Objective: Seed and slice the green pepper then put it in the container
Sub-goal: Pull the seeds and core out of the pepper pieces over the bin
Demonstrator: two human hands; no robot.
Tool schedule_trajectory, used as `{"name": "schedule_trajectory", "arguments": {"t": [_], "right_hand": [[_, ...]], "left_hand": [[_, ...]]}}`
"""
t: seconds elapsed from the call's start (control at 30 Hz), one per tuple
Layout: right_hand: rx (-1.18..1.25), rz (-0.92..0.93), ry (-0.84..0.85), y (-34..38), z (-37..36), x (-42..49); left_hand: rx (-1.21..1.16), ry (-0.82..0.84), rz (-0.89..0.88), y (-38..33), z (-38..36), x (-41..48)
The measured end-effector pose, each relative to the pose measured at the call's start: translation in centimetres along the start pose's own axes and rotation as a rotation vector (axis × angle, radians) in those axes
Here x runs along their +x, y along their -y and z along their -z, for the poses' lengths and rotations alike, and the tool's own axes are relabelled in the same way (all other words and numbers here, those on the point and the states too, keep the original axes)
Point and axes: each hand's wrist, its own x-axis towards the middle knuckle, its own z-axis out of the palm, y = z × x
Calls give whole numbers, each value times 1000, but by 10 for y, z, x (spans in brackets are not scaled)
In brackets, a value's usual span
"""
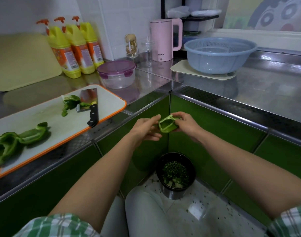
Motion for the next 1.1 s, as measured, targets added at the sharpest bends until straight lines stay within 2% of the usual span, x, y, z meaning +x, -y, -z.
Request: {"name": "schedule_trajectory", "arguments": {"t": [0.1,0.27,0.47,0.63,0.77,0.87,1.0,1.1], "right_hand": [[8,41,-1,15,-11,-4],[149,97,12,56,-38,-11],[72,260,127,107,-102,-19],[-139,387,287,133,-165,-24],[-436,536,275,142,-199,-19],[-563,596,287,148,-215,-16],[-766,573,312,151,-232,-5],[-907,514,317,155,-239,0]], "left_hand": [[114,-50,-61,-7,2,-6],[273,-421,-230,-28,33,-26],[174,-764,-381,-52,109,-82],[136,-912,-276,-53,196,-128],[237,-1046,-194,-50,255,-157],[369,-1112,-112,-40,284,-167],[564,-1128,6,-24,309,-166],[771,-1053,155,-21,313,-166]]}}
